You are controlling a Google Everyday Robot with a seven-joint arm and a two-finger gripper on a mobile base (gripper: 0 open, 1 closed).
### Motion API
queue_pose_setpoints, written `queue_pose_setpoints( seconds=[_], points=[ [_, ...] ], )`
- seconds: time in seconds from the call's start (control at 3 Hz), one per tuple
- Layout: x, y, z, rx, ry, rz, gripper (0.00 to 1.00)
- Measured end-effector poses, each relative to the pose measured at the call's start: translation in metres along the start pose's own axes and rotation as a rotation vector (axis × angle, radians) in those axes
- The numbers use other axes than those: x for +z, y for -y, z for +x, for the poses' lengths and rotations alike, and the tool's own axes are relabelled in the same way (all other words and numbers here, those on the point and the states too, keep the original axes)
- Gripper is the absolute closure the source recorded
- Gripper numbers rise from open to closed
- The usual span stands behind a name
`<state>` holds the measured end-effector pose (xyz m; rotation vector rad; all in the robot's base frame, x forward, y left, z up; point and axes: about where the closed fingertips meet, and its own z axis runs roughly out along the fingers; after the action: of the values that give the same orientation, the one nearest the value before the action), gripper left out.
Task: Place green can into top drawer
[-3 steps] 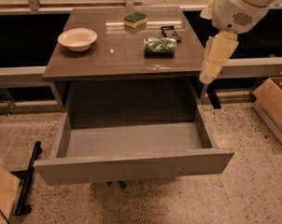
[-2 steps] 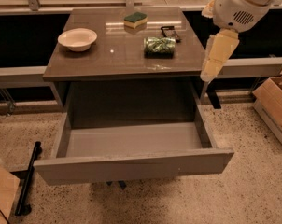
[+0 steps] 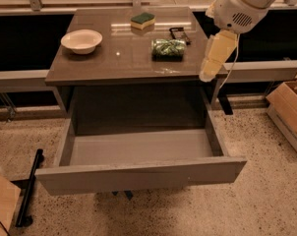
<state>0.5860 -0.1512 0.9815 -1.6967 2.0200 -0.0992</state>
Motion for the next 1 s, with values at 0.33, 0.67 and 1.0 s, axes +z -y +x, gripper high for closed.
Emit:
queue_pose_setpoints(
  seconds=[0.33, 0.67, 1.0],
  points=[
    [0.031, 0.035, -0.006, 0.030, 0.044, 0.024, 0.00],
    [0.067, 0.074, -0.010, 0.069, 0.086, 0.047, 0.00],
    [0.103, 0.104, -0.014, 0.092, 0.115, 0.044, 0.00]
  ],
)
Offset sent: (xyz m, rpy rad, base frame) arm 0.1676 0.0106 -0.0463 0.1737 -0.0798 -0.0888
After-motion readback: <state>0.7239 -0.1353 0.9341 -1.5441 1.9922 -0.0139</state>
